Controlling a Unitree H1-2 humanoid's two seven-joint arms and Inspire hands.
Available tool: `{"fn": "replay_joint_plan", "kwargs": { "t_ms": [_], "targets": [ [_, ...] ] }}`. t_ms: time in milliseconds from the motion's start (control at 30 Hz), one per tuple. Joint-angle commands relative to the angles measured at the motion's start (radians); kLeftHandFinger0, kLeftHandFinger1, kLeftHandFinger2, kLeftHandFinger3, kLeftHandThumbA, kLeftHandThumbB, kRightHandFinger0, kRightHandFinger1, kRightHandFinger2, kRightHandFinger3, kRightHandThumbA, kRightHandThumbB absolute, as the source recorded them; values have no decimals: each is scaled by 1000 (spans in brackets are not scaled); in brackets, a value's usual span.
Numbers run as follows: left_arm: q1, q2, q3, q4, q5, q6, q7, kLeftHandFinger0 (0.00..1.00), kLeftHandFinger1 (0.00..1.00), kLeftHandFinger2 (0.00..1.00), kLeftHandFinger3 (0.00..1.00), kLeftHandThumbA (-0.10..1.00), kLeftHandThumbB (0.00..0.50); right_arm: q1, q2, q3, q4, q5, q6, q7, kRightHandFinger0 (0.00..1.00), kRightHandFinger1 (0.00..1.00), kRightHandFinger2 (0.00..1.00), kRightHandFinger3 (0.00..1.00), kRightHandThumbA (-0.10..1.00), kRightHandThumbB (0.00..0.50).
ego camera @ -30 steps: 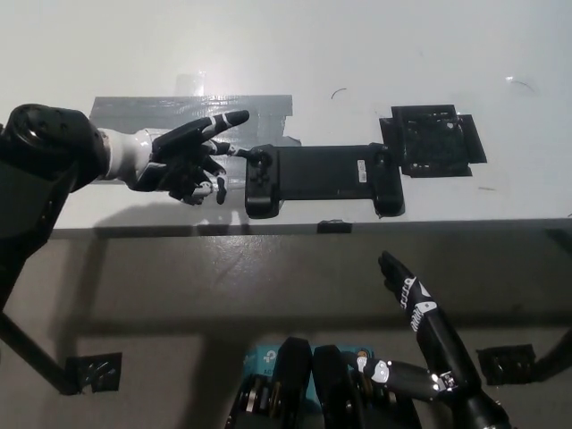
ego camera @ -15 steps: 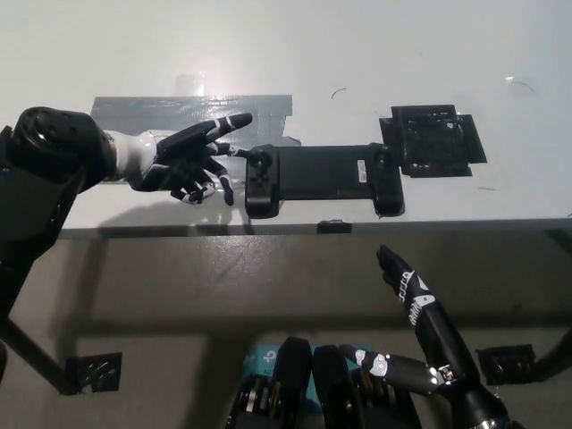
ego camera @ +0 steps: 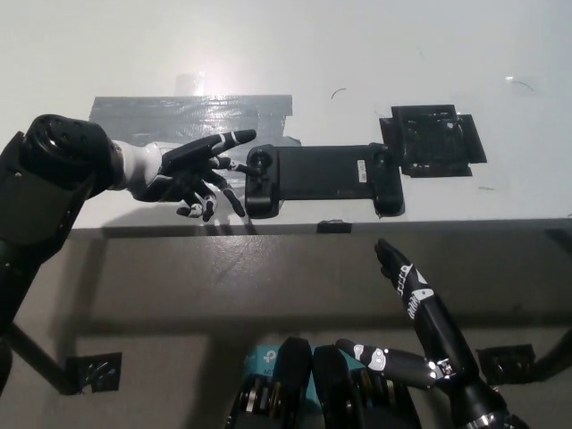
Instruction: A controller is being placed at the center of the desk near the left hand and the robot uses its left hand's index finger to press a button at the left area of the controller
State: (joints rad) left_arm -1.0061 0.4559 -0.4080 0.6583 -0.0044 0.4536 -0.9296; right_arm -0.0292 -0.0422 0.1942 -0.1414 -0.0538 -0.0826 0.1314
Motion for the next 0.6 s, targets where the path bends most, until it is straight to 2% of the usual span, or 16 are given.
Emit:
{"fn": "replay_joint_plan", "kwargs": {
  "t_ms": [0, 33, 67, 200, 467, 567],
  "targets": [
    [-45, -8, 4, -2, 11, 16, -20, 29, 228, 519, 1000, 1000, 463, -18, 10, 9, -33, -9, -5, 6, 1000, 1000, 1000, 1000, 922, 251],
    [-44, -8, 5, -3, 10, 16, -21, 2, 192, 491, 1000, 1000, 464, -17, 10, 9, -33, -9, -4, 6, 1000, 1000, 1000, 1000, 923, 251],
    [-41, -8, 5, -4, 14, 16, -17, 0, 184, 489, 1000, 1000, 462, -17, 10, 9, -33, -8, -4, 7, 1000, 1000, 1000, 1000, 924, 252],
    [-43, -10, 13, 14, 4, 16, -23, 0, 83, 378, 1000, 1000, 462, -19, 11, 9, -31, -5, -4, 8, 1000, 1000, 1000, 1000, 920, 255],
    [-42, -11, 14, 9, 5, 16, -23, 0, 1, 316, 1000, 1000, 458, -23, 11, 10, -30, -11, -6, 5, 1000, 1000, 1000, 1000, 917, 254],
    [-40, -11, 10, -5, 10, 16, -22, 0, 11, 326, 1000, 1000, 448, -22, 9, 10, -32, -13, -2, 6, 1000, 1000, 1000, 1000, 925, 260]
  ]
}}
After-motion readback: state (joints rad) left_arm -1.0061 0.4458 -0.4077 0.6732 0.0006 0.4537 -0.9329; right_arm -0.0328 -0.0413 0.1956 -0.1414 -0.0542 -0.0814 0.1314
